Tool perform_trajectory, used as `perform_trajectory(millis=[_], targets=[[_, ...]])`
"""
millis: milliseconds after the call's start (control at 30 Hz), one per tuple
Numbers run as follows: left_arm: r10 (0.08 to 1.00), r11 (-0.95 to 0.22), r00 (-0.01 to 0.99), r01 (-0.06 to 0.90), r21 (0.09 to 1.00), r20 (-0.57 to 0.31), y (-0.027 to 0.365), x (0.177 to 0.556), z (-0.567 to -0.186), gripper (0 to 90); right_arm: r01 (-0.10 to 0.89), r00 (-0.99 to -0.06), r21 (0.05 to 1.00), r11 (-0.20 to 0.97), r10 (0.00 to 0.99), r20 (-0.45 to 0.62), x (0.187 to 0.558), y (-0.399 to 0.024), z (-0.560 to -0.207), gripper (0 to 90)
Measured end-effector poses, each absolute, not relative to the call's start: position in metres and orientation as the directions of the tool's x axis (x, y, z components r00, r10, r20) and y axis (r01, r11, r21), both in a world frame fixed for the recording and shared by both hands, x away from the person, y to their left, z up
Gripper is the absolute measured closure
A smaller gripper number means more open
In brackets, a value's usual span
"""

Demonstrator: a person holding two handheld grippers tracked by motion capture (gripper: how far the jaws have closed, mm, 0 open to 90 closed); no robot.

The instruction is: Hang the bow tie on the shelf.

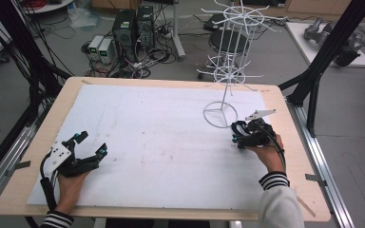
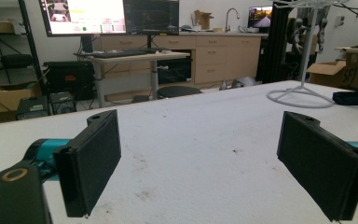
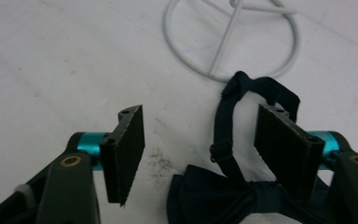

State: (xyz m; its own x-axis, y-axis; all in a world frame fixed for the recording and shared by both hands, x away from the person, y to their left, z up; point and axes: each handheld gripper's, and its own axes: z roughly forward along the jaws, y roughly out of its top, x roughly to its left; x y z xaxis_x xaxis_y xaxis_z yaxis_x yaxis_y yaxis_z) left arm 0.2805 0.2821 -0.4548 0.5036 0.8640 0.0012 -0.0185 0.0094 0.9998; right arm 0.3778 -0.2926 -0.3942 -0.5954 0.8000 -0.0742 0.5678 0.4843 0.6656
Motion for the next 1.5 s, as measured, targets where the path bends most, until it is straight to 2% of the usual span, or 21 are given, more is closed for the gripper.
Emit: perform_trajectory(millis=[533,1067,1233,1333,1500], targets=[[0.864,0.012,0.503,-0.014,1.0,-0.003,0.283,0.281,-0.455,13.7,0.611,-0.606,0.571,0.548,0.788,-0.108,0.395,-0.288,-0.403,49.7],[0.864,0.013,0.504,-0.013,1.0,-0.005,0.283,0.281,-0.455,13.8,0.637,-0.605,0.515,0.573,0.786,-0.127,0.403,-0.287,-0.412,57.2],[0.864,0.013,0.503,-0.012,1.0,-0.005,0.283,0.281,-0.455,13.8,0.653,-0.587,0.506,0.563,0.799,-0.132,0.405,-0.287,-0.414,65.1],[0.864,0.014,0.504,-0.012,1.0,-0.006,0.283,0.281,-0.455,13.8,0.656,-0.589,0.499,0.566,0.797,-0.131,0.406,-0.286,-0.416,66.4],[0.863,0.014,0.506,-0.011,1.0,-0.006,0.283,0.281,-0.455,13.7,0.674,-0.574,0.482,0.56,0.807,-0.137,0.407,-0.283,-0.419,76.1]])
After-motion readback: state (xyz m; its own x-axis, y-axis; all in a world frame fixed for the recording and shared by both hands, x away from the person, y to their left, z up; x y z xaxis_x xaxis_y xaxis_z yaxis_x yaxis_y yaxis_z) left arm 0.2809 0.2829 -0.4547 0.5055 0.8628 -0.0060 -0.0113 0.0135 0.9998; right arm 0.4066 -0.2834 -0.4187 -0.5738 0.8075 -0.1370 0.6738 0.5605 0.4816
